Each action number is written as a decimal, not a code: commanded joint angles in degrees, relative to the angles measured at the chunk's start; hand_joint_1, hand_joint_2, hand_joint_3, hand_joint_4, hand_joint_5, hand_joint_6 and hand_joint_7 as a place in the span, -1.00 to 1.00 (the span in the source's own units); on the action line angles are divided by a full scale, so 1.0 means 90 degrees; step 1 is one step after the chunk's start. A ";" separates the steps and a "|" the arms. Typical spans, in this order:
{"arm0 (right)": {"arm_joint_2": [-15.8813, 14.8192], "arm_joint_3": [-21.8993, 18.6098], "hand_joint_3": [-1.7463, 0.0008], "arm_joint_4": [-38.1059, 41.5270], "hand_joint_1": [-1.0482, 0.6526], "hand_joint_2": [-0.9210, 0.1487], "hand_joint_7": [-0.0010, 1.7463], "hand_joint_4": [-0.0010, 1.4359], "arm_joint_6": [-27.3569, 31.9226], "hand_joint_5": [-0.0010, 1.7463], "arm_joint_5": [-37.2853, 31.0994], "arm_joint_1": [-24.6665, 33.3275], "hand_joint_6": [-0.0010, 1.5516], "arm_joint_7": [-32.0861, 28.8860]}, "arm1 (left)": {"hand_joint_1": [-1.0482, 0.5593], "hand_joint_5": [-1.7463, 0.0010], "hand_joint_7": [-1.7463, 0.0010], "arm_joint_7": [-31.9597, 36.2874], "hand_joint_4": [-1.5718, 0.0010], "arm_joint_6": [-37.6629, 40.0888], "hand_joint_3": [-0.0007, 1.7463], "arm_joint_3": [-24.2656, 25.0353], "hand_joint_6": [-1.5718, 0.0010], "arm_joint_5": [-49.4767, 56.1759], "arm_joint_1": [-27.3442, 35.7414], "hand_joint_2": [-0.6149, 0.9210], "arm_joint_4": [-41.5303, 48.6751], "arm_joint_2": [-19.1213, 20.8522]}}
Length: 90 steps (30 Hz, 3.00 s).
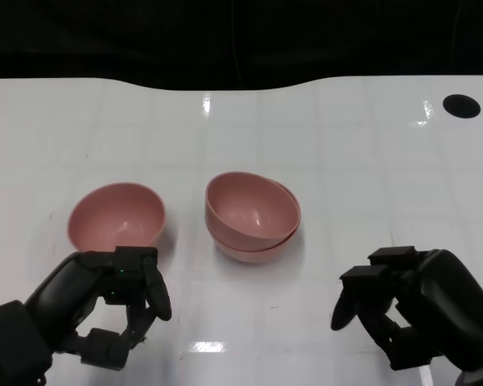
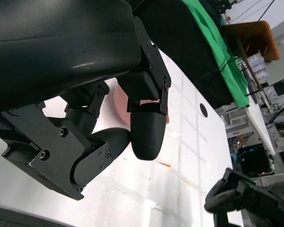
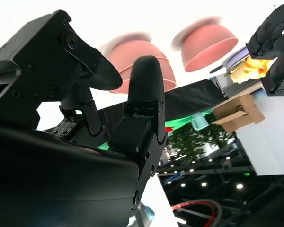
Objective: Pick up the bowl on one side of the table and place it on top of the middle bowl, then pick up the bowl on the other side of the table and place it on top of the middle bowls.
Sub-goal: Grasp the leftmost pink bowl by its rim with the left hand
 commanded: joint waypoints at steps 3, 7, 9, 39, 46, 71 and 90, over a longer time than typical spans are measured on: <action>-0.0044 -0.0155 -0.96 -0.0189 0.15 0.50 0.80 0.39 0.0033 0.99 0.0225 0.0225 0.13 0.0193 | 0.10 -0.44 -0.02 -0.0057 0.10 -0.0290 -0.11 0.0133 -0.01 -0.0146 -0.0080 0.65 0.0198 0.0034; 0.0033 -0.0165 -0.94 -0.0023 0.18 0.54 0.87 0.42 0.0184 1.00 0.0290 0.0192 0.11 0.0283 | 0.00 -0.11 0.52 0.0336 0.28 -0.0452 -0.70 0.0246 0.11 0.0496 -0.0087 0.95 -0.0023 0.0217; 0.0035 -0.0169 -0.94 -0.0006 0.18 0.54 0.88 0.42 0.0258 1.00 0.0300 0.0163 0.09 0.0332 | -0.07 0.03 0.74 0.0537 0.34 -0.0340 -0.84 0.0289 0.16 0.0846 -0.0080 0.99 -0.0276 0.0271; 0.0069 -0.0112 -0.88 -0.0378 0.17 0.49 0.82 0.38 0.0595 1.00 0.0356 0.0486 0.09 0.0706 | -0.45 0.38 0.99 0.1707 0.62 0.1554 -1.00 -0.0908 0.47 0.6259 -0.1572 0.96 -0.0725 0.0949; 0.0087 -0.0133 -0.88 -0.0440 0.19 0.50 0.80 0.38 0.0607 1.00 0.0345 0.0532 0.10 0.0735 | -0.46 0.43 0.99 0.1697 0.59 0.1750 -1.00 -0.1221 0.47 0.6437 -0.1787 0.96 -0.0443 0.1026; 0.0104 -0.0148 -0.85 -0.0426 0.17 0.47 0.80 0.37 0.0599 1.00 0.0268 0.0447 0.10 0.0717 | -0.51 0.83 0.99 0.1539 0.26 0.2643 -0.99 -0.2488 0.46 0.7065 -0.2836 1.00 0.1638 0.0887; 0.0103 -0.0128 -0.86 -0.0526 0.16 0.48 0.78 0.36 0.0700 1.00 0.0222 0.0455 0.10 0.0780 | -0.18 0.10 0.94 0.2684 0.03 0.1764 -0.74 -0.3135 -0.11 0.6773 -0.3219 1.00 0.3253 0.0867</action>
